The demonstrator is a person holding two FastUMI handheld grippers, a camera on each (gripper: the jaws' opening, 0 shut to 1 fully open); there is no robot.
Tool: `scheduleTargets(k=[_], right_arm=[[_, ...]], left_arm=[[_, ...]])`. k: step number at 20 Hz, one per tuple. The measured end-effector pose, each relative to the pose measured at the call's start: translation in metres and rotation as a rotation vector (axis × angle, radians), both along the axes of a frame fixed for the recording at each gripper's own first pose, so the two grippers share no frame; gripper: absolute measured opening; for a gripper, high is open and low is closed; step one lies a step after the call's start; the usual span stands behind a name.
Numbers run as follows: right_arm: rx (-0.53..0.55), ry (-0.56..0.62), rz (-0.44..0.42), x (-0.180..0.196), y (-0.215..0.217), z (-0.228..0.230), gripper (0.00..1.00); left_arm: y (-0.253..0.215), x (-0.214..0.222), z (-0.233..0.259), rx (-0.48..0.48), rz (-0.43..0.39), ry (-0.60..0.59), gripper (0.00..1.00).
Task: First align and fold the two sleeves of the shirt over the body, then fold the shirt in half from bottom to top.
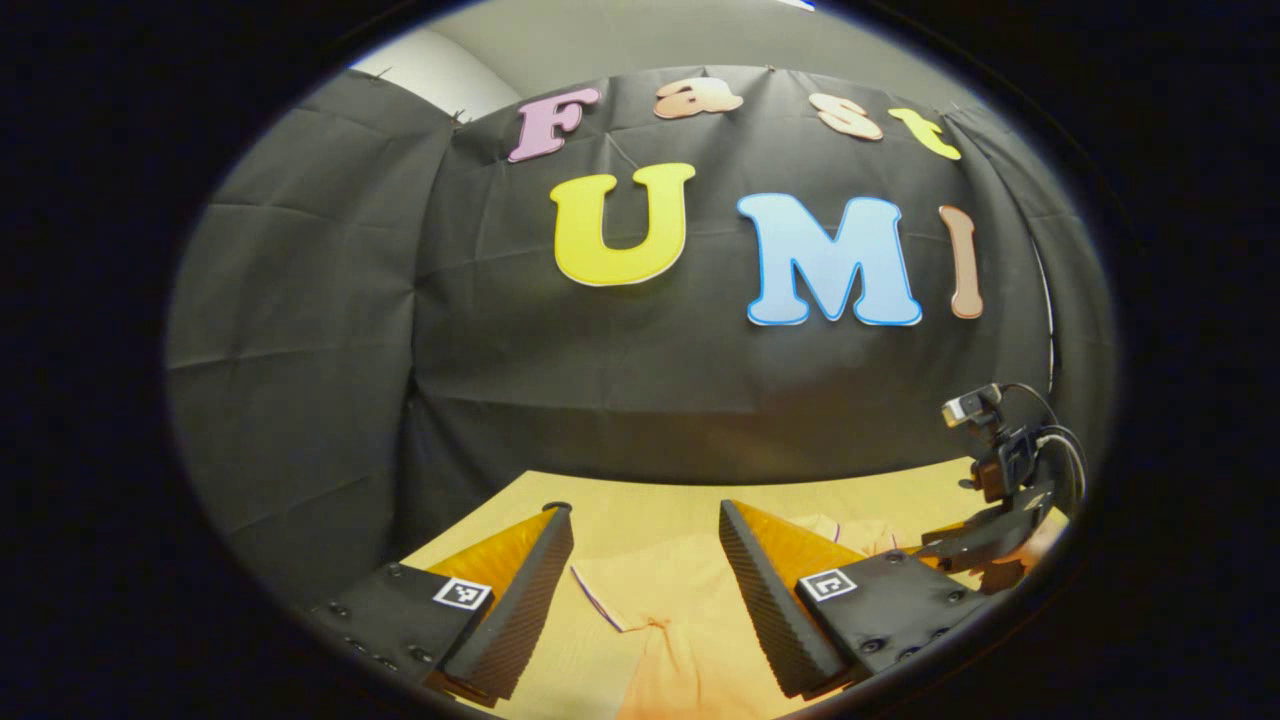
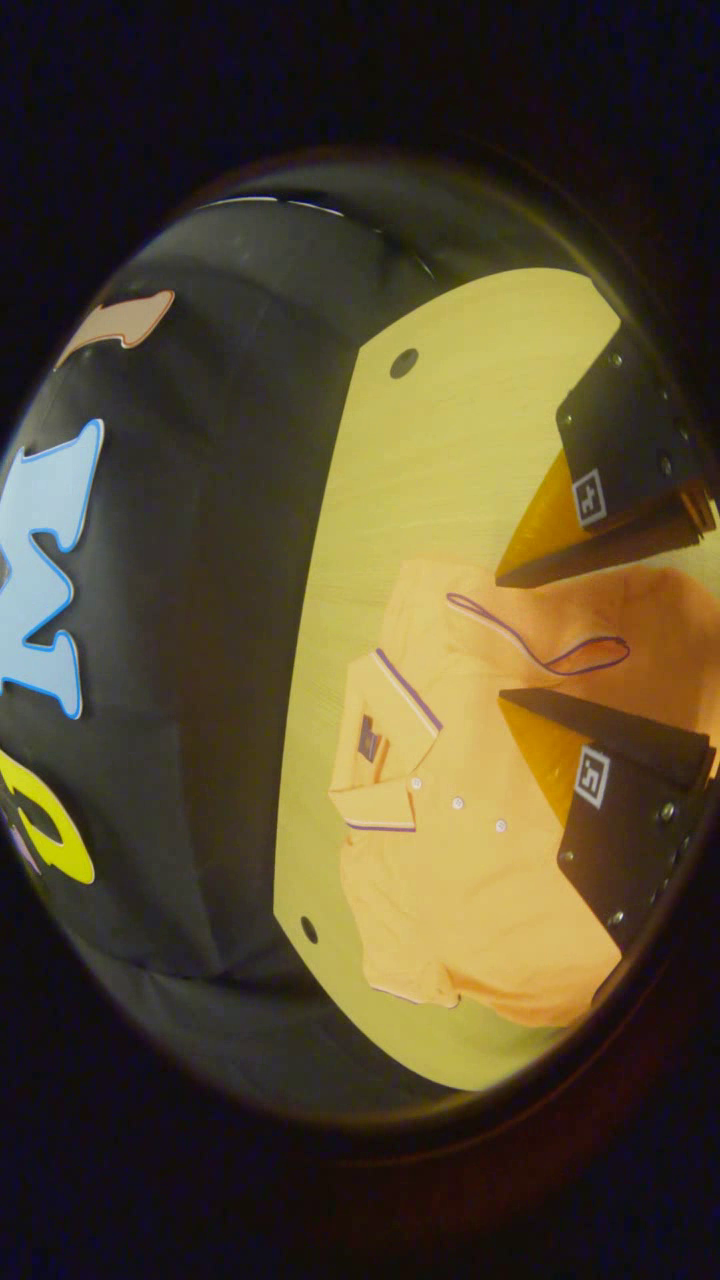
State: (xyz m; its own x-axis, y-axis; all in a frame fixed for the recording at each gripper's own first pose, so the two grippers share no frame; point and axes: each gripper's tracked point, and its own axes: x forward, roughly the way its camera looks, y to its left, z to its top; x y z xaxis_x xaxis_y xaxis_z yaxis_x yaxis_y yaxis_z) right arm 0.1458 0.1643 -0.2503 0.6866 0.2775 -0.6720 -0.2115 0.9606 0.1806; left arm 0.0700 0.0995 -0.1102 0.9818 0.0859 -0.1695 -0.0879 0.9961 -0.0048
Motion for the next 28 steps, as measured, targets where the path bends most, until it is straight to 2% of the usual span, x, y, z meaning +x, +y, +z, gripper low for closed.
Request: scheduleTargets(k=[2, 4, 10, 11, 12, 15, 16, 17, 21, 23, 28], right_arm=[[0.009, -0.033, -0.001, -0.002, -0.001, 0.016, 0.83], [0.016, -0.079, -0.006, -0.003, -0.002, 0.035, 0.92], [0.033, -0.204, -0.029, -0.026, -0.002, 0.100, 0.92], [0.032, -0.219, -0.032, -0.033, -0.002, 0.109, 0.92], [0.026, -0.232, -0.037, -0.040, -0.003, 0.118, 0.92], [0.025, -0.274, -0.065, -0.063, -0.005, 0.145, 0.92], [0.024, -0.280, -0.069, -0.070, -0.005, 0.153, 0.92], [0.017, -0.286, -0.069, -0.077, -0.006, 0.158, 0.90], [-0.002, -0.318, -0.085, -0.104, -0.016, 0.184, 0.92], [0.005, -0.320, -0.097, -0.114, -0.020, 0.192, 0.92], [0.003, -0.316, -0.116, -0.134, -0.029, 0.200, 0.92]], left_arm=[[0.003, 0.004, -0.008, -0.003, 0.003, 0.007, 0.99], [0.006, 0.014, -0.017, -0.006, 0.001, 0.018, 0.99], [0.016, 0.052, -0.060, -0.029, -0.020, 0.081, 0.99], [0.018, 0.058, -0.070, -0.038, -0.019, 0.095, 0.96], [0.021, 0.065, -0.082, -0.048, -0.019, 0.113, 0.99], [0.028, 0.084, -0.116, -0.068, -0.013, 0.166, 0.99], [0.031, 0.091, -0.126, -0.074, -0.009, 0.183, 0.97], [0.033, 0.099, -0.138, -0.083, -0.001, 0.204, 1.00], [0.052, 0.120, -0.180, -0.113, 0.062, 0.296, 0.99], [0.063, 0.129, -0.201, -0.116, 0.091, 0.340, 0.94], [0.077, 0.138, -0.241, -0.129, 0.137, 0.437, 0.94]])
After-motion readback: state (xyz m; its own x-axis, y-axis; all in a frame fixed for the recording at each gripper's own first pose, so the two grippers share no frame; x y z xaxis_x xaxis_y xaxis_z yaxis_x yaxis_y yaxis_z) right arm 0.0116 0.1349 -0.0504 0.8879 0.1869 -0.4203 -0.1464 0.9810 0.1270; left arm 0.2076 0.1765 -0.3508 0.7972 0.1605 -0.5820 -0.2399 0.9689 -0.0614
